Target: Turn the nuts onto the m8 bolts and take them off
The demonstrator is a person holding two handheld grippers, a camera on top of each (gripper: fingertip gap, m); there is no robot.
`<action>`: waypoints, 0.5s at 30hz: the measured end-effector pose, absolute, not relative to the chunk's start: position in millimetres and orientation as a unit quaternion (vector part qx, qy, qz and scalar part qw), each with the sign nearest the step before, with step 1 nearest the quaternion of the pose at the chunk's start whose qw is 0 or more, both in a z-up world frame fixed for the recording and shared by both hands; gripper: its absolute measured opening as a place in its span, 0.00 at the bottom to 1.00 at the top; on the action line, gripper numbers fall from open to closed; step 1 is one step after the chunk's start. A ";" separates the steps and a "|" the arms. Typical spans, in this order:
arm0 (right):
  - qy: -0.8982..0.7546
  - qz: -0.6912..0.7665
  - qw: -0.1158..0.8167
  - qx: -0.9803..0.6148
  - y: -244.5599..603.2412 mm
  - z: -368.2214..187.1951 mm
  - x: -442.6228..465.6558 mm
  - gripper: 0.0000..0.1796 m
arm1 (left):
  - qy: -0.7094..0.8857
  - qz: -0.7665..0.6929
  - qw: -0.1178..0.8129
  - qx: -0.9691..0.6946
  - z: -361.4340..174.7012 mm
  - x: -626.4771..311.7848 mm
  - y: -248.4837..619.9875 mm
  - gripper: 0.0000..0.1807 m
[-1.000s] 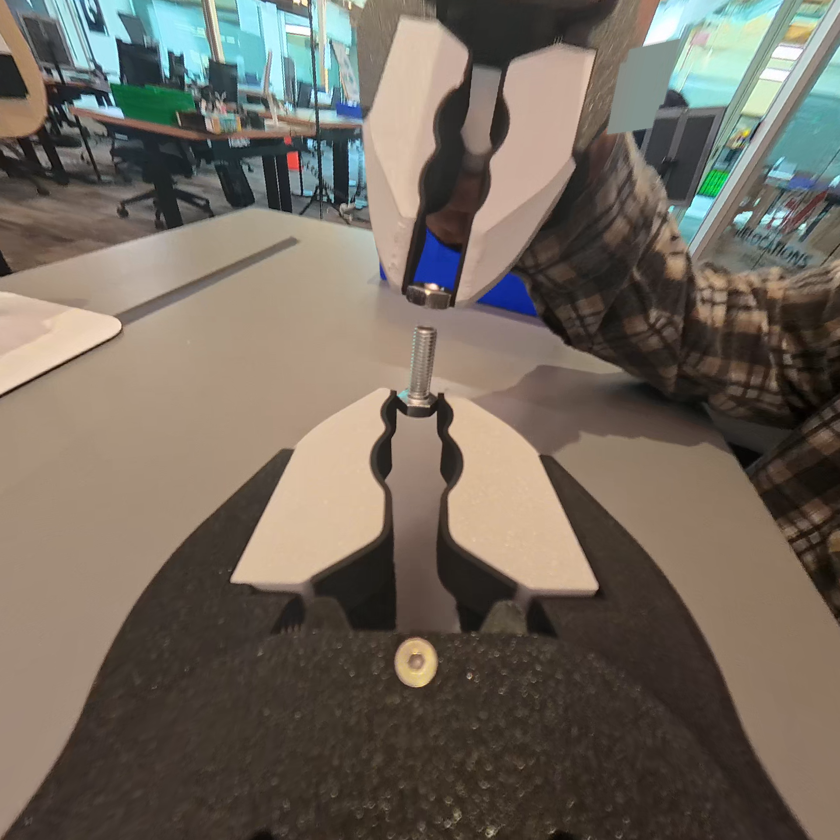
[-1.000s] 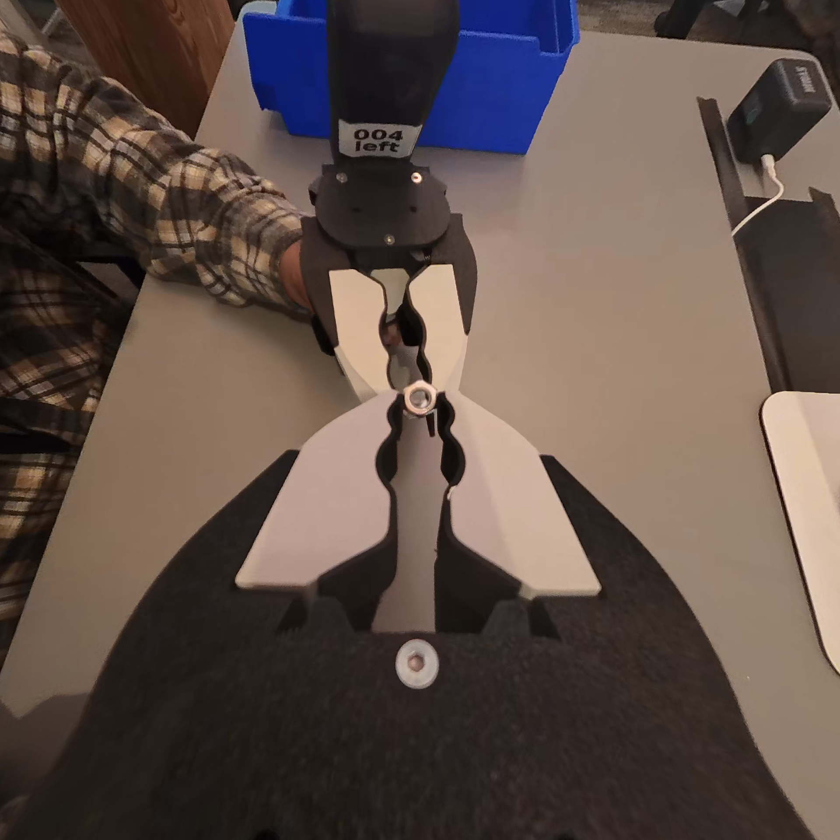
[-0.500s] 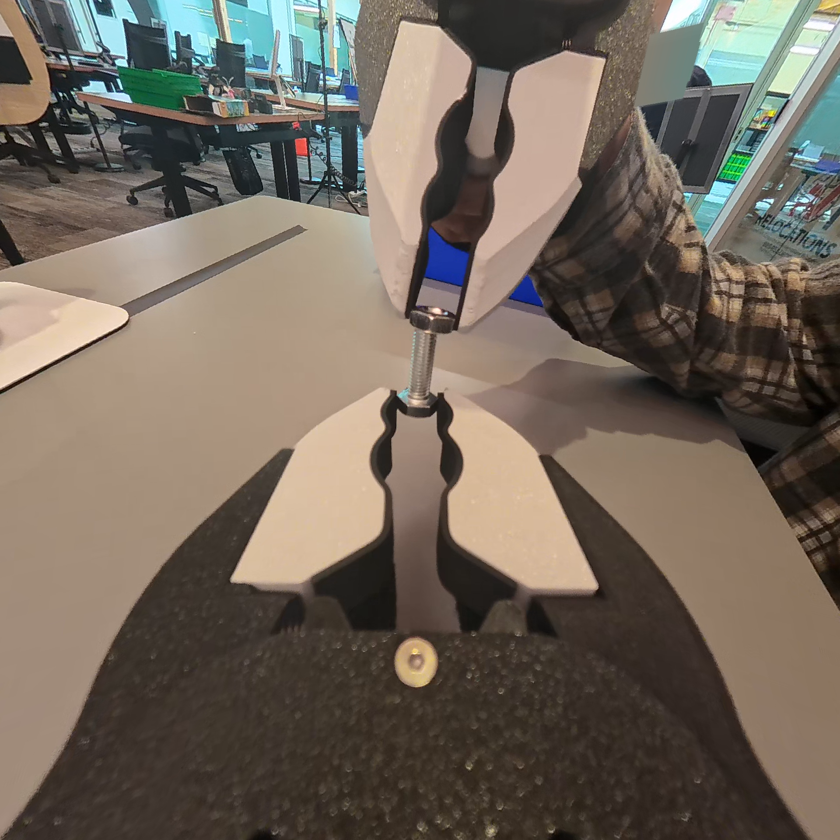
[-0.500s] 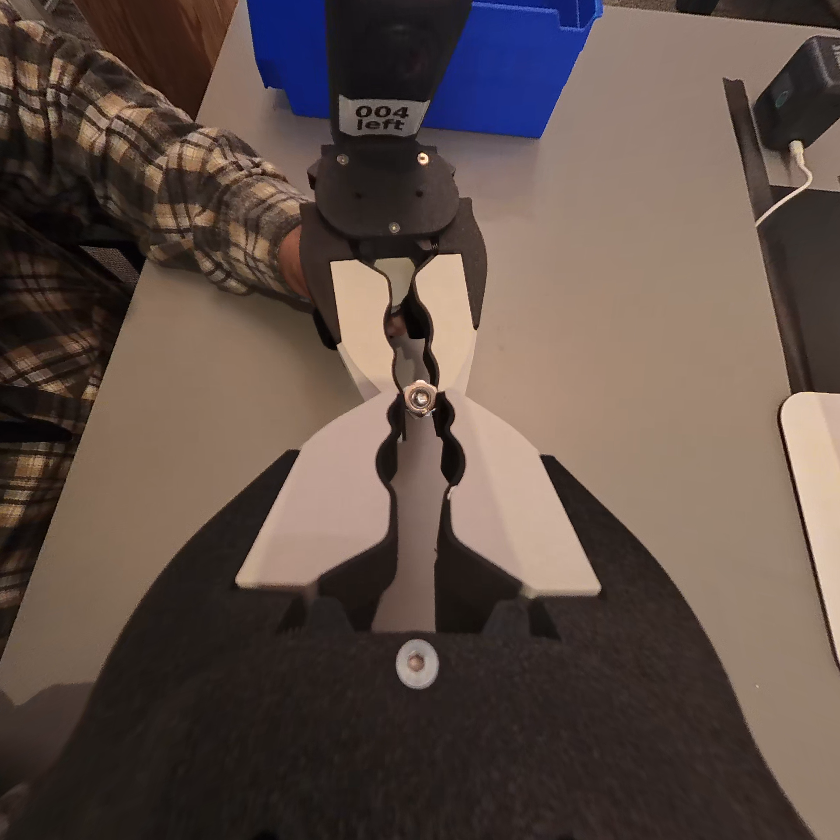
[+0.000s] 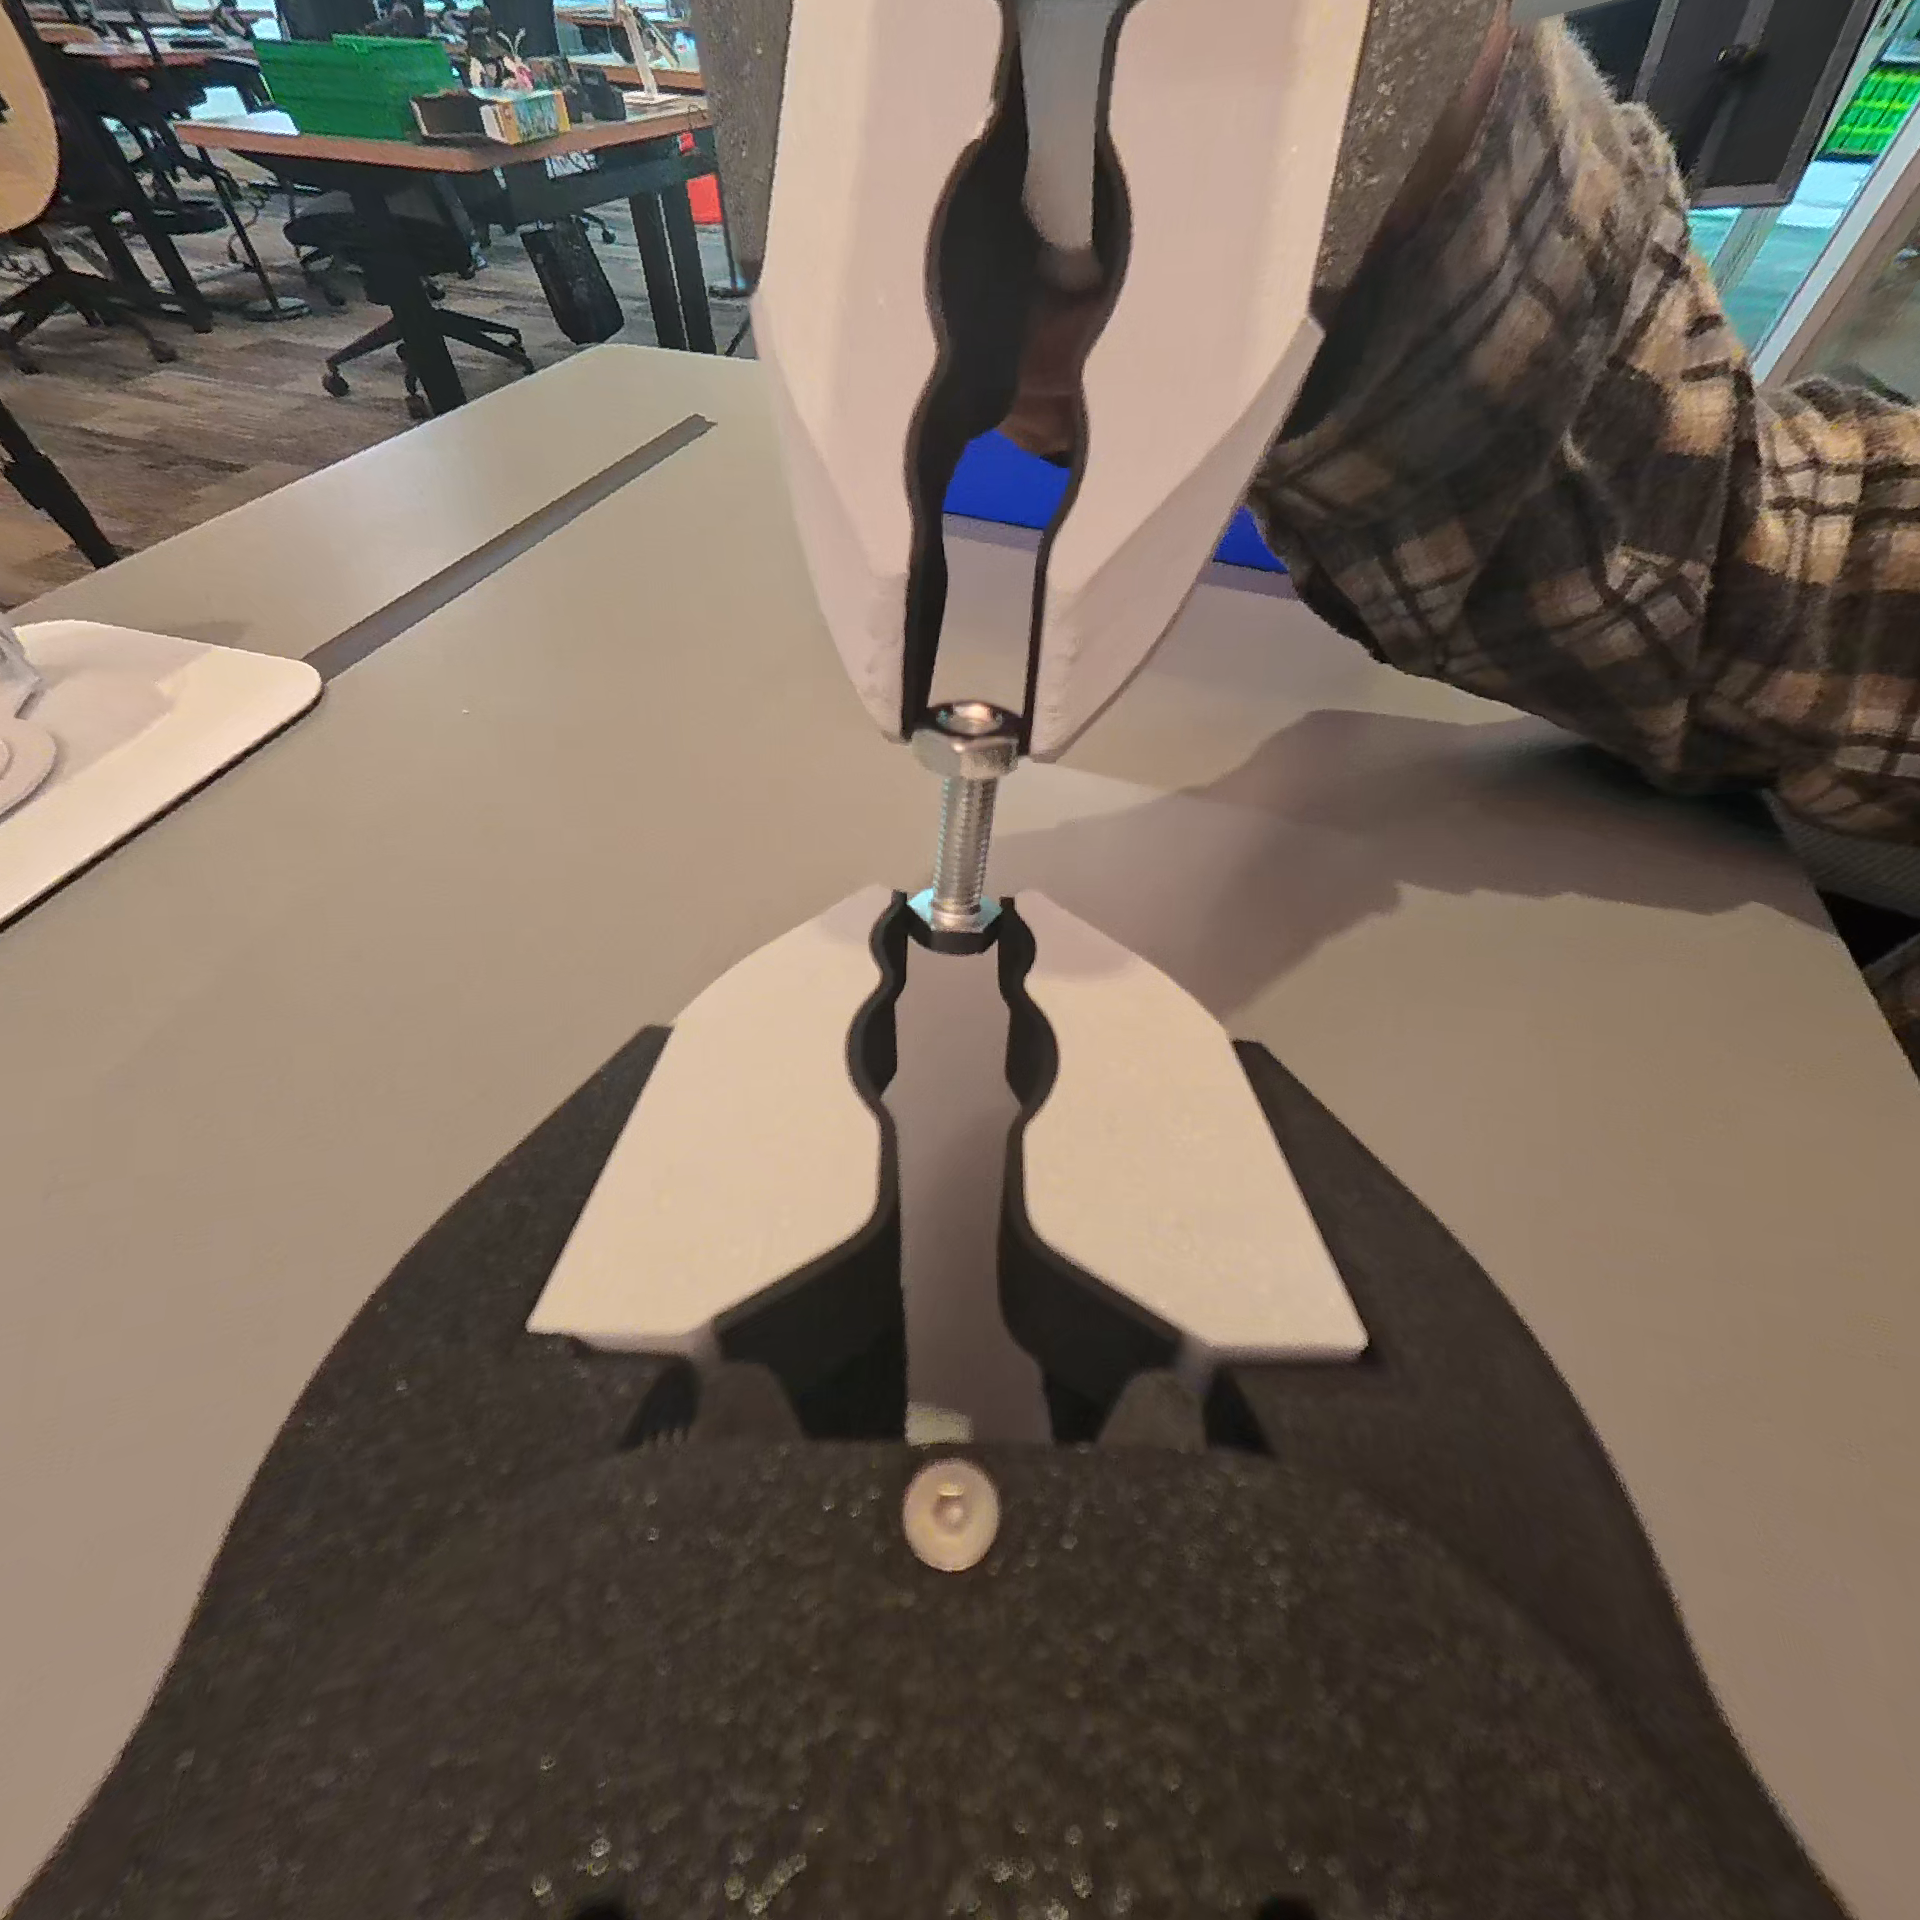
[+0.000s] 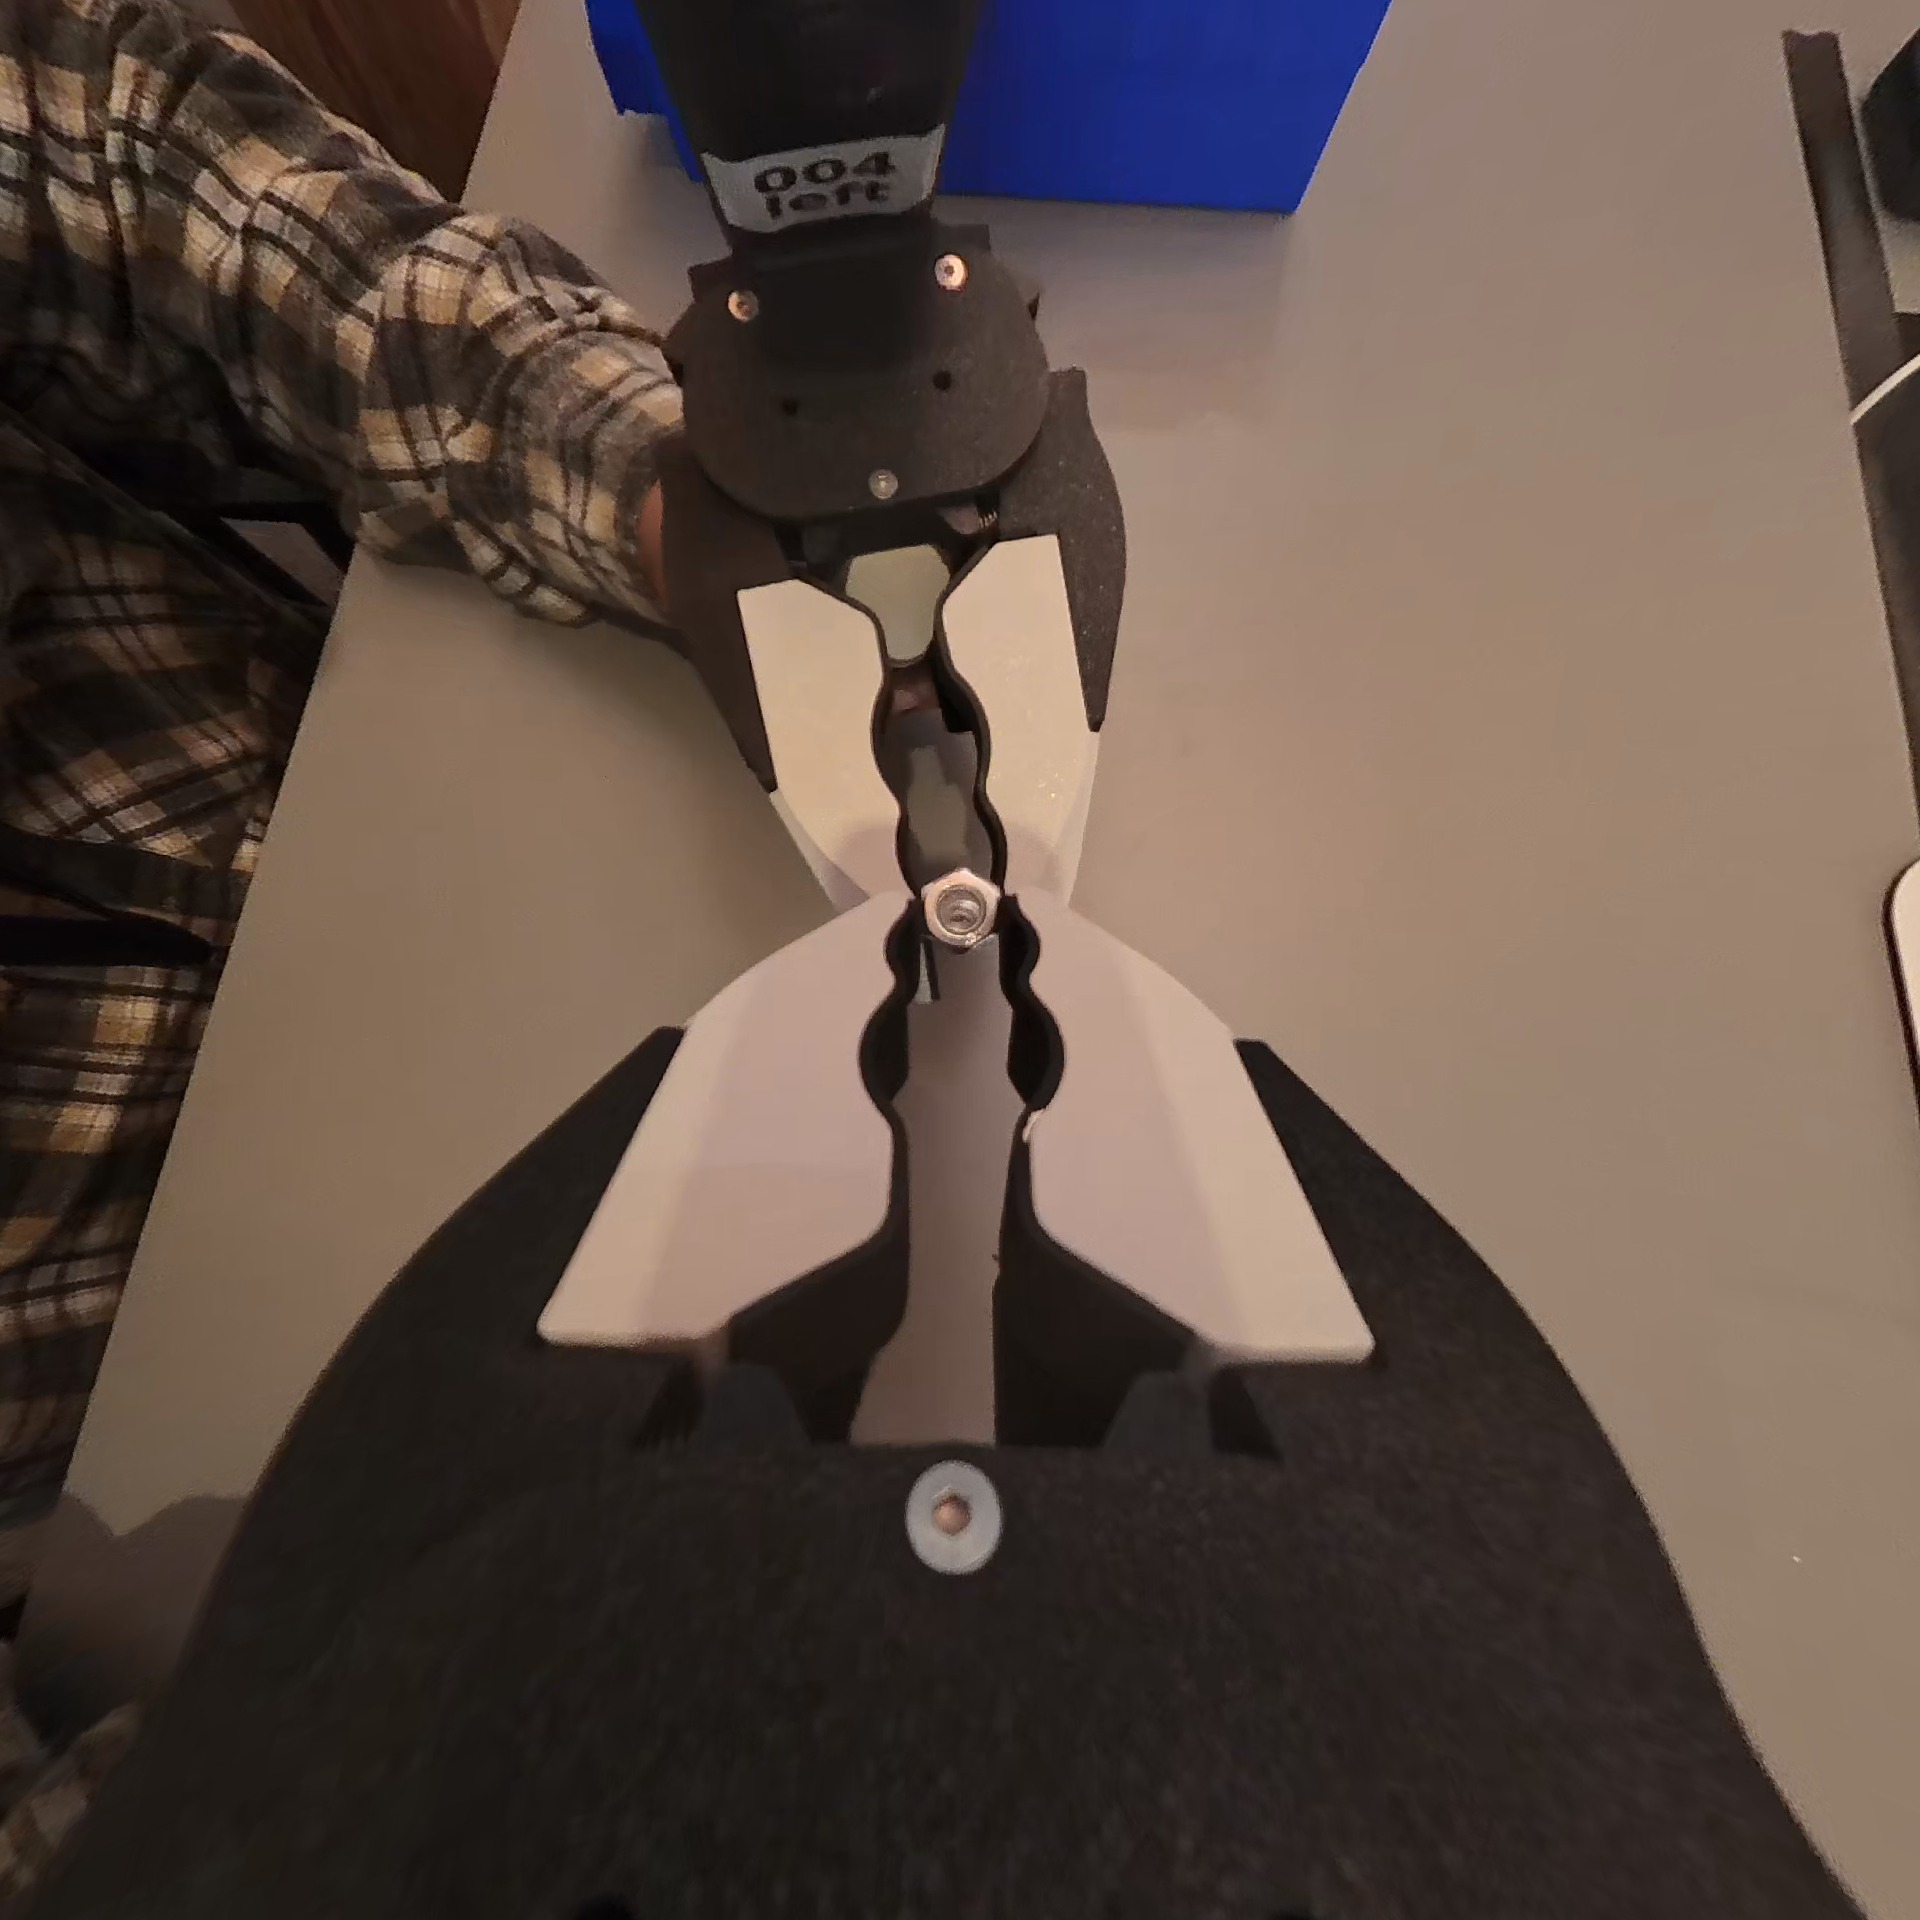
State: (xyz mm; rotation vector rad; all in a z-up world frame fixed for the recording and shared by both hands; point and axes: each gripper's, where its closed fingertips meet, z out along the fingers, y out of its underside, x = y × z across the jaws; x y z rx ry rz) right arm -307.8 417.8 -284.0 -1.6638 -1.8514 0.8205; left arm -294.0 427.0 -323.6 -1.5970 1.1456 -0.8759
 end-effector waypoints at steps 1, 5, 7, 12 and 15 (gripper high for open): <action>-0.681 0.305 0.256 -0.614 417.9 -284.0 -307.2 0.08 | 0.469 -0.357 0.476 -0.653 -323.4 -294.1 427.0 0.09; -0.681 0.307 0.263 -0.611 418.7 -282.0 -307.0 0.08 | 0.458 -0.371 0.479 -0.651 -319.3 -295.4 427.2 0.09; -0.678 0.312 0.269 -0.609 419.3 -280.2 -308.5 0.08 | 0.452 -0.378 0.480 -0.650 -317.4 -296.1 427.4 0.09; -0.668 0.328 0.288 -0.602 422.2 -275.1 -312.8 0.08 | 0.432 -0.392 0.490 -0.648 -311.7 -299.2 429.7 0.09; -0.667 0.327 0.295 -0.601 424.2 -273.9 -313.4 0.08 | 0.423 -0.401 0.490 -0.647 -309.5 -300.5 430.2 0.09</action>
